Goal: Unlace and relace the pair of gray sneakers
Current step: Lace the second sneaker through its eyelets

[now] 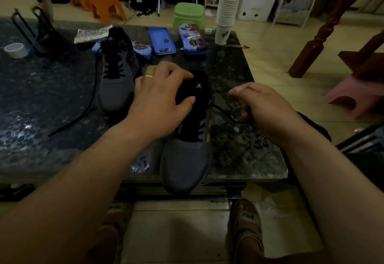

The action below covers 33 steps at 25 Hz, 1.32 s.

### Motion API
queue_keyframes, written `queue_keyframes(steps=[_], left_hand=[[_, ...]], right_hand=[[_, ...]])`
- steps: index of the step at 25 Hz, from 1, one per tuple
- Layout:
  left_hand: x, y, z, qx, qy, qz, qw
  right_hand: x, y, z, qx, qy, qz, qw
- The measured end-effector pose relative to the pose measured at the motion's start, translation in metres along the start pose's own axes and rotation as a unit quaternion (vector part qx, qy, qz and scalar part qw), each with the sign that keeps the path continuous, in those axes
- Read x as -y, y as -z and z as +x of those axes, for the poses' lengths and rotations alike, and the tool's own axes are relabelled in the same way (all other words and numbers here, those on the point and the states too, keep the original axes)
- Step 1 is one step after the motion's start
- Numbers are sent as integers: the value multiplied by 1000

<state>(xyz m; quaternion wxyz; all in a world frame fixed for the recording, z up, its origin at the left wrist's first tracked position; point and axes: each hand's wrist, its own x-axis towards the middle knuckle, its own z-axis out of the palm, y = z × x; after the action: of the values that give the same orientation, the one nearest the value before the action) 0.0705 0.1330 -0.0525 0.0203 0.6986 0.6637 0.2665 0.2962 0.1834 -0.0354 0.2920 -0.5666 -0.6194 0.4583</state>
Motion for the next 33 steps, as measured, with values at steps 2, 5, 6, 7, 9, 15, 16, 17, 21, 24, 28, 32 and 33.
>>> queue_keyframes(steps=[2, 5, 6, 7, 9, 15, 16, 17, 21, 24, 28, 32, 33], left_hand=[[-19, -1, -4, -53, -44, -6, 998], [-44, -10, -9, -43, -69, -20, 996], [-49, -16, -10, -1, -59, -84, 995], [-55, -17, -10, 60, -35, -195, 978], [-64, -20, -8, 152, 43, -436, 886], [-62, -29, -3, 154, 55, -458, 874], [-61, -29, -4, 148, 60, -439, 884], [-62, -28, -4, 137, 75, -431, 889], [-68, -25, -3, 108, 125, -412, 896], [-67, -18, -4, 86, 147, -399, 901], [-63, -12, -9, 181, 67, -276, 942], [-63, -6, -8, 151, 35, -298, 942], [-61, -3, -4, 143, 43, -334, 930]], right_hand=[[9, -5, -3, 11, -25, 131, 991], [14, -15, -13, 43, -20, 150, 988], [14, -19, -17, 42, -6, 134, 990], [13, -22, -21, 35, 5, 123, 992], [9, -26, -24, 25, 9, 114, 993], [2, -22, -27, 75, 34, 94, 992], [0, -22, -26, 81, 48, 72, 993], [-1, -20, -27, 78, 57, 48, 994], [0, -7, -26, 15, 78, -2, 997], [2, 0, -24, -22, 31, 9, 999], [5, -1, -10, -92, -18, 165, 982], [14, -9, -10, -71, 28, 88, 993], [15, -12, -13, -36, 25, 76, 996]])
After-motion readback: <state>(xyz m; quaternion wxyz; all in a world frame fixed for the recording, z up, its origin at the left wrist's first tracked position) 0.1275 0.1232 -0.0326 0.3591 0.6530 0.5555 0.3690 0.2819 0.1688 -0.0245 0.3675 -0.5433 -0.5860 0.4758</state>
